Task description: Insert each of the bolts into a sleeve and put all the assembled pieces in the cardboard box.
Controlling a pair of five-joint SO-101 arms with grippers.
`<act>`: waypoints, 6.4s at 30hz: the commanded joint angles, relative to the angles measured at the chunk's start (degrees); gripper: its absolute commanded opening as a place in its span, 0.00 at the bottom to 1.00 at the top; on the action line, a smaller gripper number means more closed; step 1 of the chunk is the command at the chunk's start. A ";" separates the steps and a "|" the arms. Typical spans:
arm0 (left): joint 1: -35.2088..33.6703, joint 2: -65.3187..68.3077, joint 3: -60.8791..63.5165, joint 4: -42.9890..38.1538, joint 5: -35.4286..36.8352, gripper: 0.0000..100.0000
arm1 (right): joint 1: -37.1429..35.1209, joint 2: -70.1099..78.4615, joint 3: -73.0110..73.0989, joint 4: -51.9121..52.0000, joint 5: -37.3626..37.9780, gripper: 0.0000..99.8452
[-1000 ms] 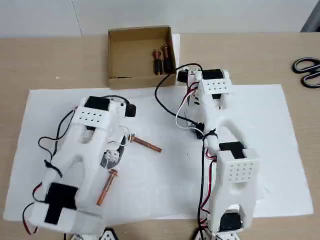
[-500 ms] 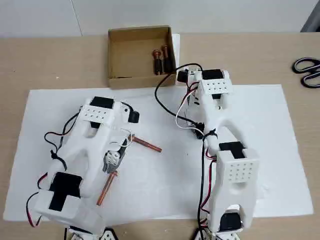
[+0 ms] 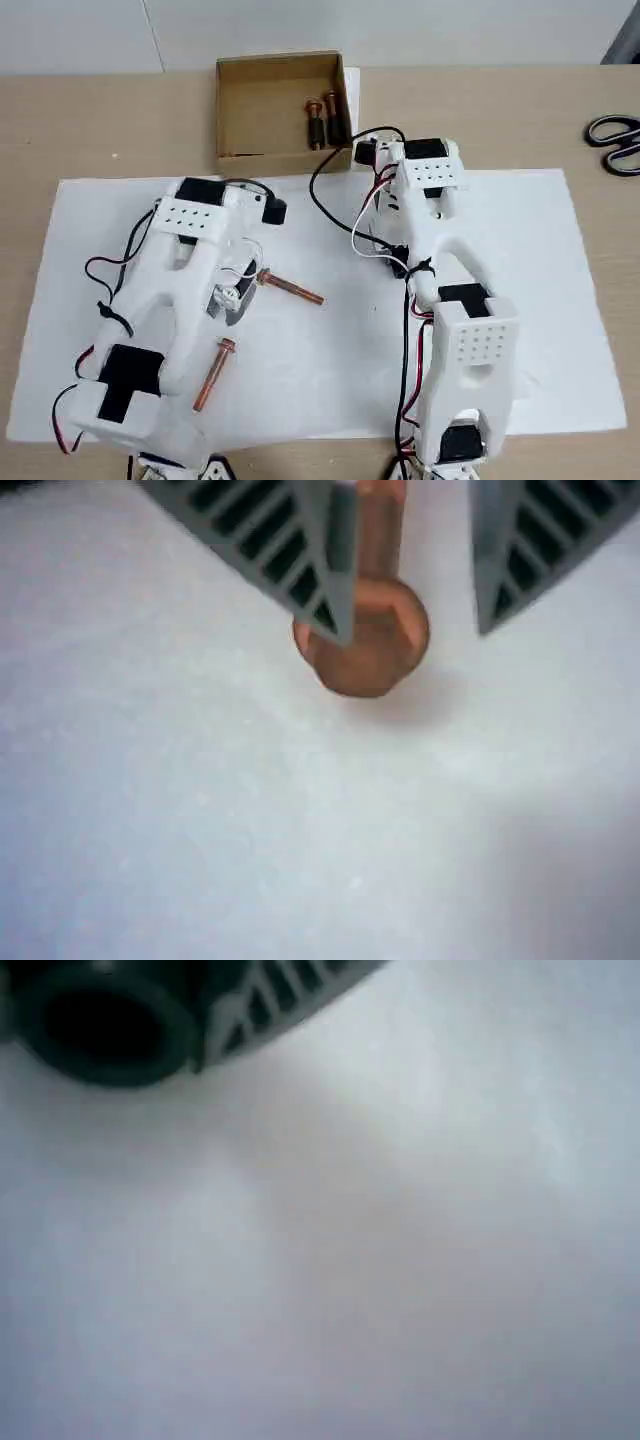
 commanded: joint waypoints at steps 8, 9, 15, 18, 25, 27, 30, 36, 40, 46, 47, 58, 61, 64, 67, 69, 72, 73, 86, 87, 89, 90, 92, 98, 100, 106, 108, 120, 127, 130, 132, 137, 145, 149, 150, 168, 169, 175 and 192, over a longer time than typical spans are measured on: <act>1.05 -18.37 -1.54 1.67 2.81 0.08 | 0.48 -0.22 -0.26 -0.57 -0.18 0.00; 1.58 -21.36 -0.66 1.67 2.81 0.08 | 0.48 -0.22 -0.26 -0.57 -0.18 0.00; 2.73 -35.34 7.87 1.49 4.13 0.08 | 0.48 -0.13 -0.26 -0.66 -0.18 0.00; 0.88 -38.42 7.78 1.41 4.13 0.08 | 0.31 -0.13 -0.18 -1.01 -0.18 0.00; -3.25 -37.89 4.18 1.41 4.04 0.08 | 0.22 -0.13 -0.18 -1.27 -0.26 0.00; -4.22 -37.98 0.40 1.41 4.04 0.08 | 0.22 -0.13 -0.18 -1.27 -0.26 0.00; -3.96 -40.79 -4.88 0.97 3.96 0.08 | 0.22 -0.13 -0.18 -1.27 -0.35 0.00; 0.79 -49.67 -5.49 -0.97 3.78 0.01 | 0.22 2.24 -0.18 -0.92 -0.53 0.00; 1.14 -57.05 2.15 -1.23 3.52 0.01 | 0.13 3.47 -0.18 -0.84 -0.62 0.00; 0.53 -72.97 18.86 -6.68 -0.53 0.01 | -0.04 3.38 -0.26 -1.27 -0.62 0.00; -0.70 -75.16 22.37 -8.18 -0.53 0.01 | -0.04 3.38 -0.26 -1.27 -0.62 0.00; -9.49 -67.34 37.23 -20.13 -0.35 0.11 | -0.75 3.38 -0.26 -1.10 -0.62 0.00; -9.32 -63.38 38.55 -22.15 -0.35 0.13 | -1.80 3.30 -0.26 -1.10 -0.62 0.00; -9.32 -59.34 39.08 -23.47 -0.53 0.13 | -2.86 2.24 -0.26 -1.10 -0.62 0.00; -9.41 -55.47 39.08 -24.35 -0.53 0.13 | -3.65 1.36 -0.26 -1.27 -0.62 0.00; -9.58 -53.36 38.73 -24.53 -0.62 0.13 | -3.65 0.84 -0.26 -1.27 -0.62 0.00; -9.67 -51.43 38.02 -24.53 -1.49 0.13 | -3.21 0.48 -0.26 -1.27 -0.44 0.00; -9.67 -50.99 36.88 -24.00 -2.37 0.13 | -3.12 0.48 -0.26 -1.10 -0.35 0.00; -9.67 -44.13 10.42 0.97 -5.36 0.09 | -2.95 0.48 -0.26 -0.75 -0.53 0.00; -9.41 -43.52 9.71 1.32 -5.45 0.09 | -2.95 0.48 -0.26 -0.75 -0.53 0.00; -9.32 -42.29 9.98 1.23 -5.27 0.09 | -2.95 0.48 -0.26 -0.75 -0.53 0.00; -9.67 -41.32 10.07 1.23 -5.27 0.09 | -2.95 0.40 -0.26 -0.75 -0.53 0.00; -9.41 -38.24 10.07 1.23 -5.45 0.09 | -2.95 0.40 -0.26 -0.66 -0.53 0.00; -9.58 -22.24 10.59 1.14 -7.30 0.09 | -2.77 0.40 -0.26 -0.66 -0.53 0.00; -9.58 -17.32 10.24 1.14 -7.38 0.09 | -2.77 0.40 -0.26 -0.66 -0.53 0.00; -8.18 -9.67 9.10 1.14 -9.23 0.09 | -2.77 0.40 -0.26 -0.66 -0.62 0.00; -7.56 -8.70 9.10 1.14 -9.58 0.09 | -2.77 0.40 -0.26 -0.66 -0.62 0.00; -0.26 -7.82 9.10 1.14 -10.29 0.09 | -2.59 0.40 -0.26 -0.75 -0.62 0.00; -0.26 -7.65 9.10 1.14 -10.29 0.10 | -2.59 0.40 -0.26 -0.75 -0.62 0.00; -0.26 -5.10 9.01 1.14 -10.29 0.10 | -2.59 0.40 -0.26 -0.75 -0.62 0.00; -0.26 -1.32 8.40 1.14 -10.29 0.09 | -2.59 0.40 -0.26 -0.75 -0.62 0.00; -0.09 7.03 6.99 1.05 -10.02 0.09 | -2.59 0.40 -0.26 -0.75 -0.62 0.00; 0.09 9.23 6.90 0.18 -10.02 0.09 | -2.59 0.40 -0.26 -0.75 -0.62 0.00; 0.00 9.32 7.25 -1.05 -10.02 0.09 | -2.68 0.40 -0.35 -0.75 -0.62 0.00; -0.09 9.32 7.25 -1.49 -9.93 0.09 | -2.68 0.40 -0.35 -0.75 -0.62 0.00; -0.18 21.80 1.19 -1.05 -8.44 0.01 | -2.59 -2.15 -0.35 0.57 -0.53 0.00; -0.09 21.80 0.22 -0.35 -8.44 0.01 | -2.59 -2.95 -0.35 0.57 -0.53 0.00; 0.00 13.19 -2.95 1.14 -8.26 0.01 | -2.86 -5.67 -0.26 0.48 -0.18 0.00; -0.53 -0.09 -3.12 -2.64 -3.16 0.01 | -2.95 -6.11 -0.35 1.19 -0.18 0.00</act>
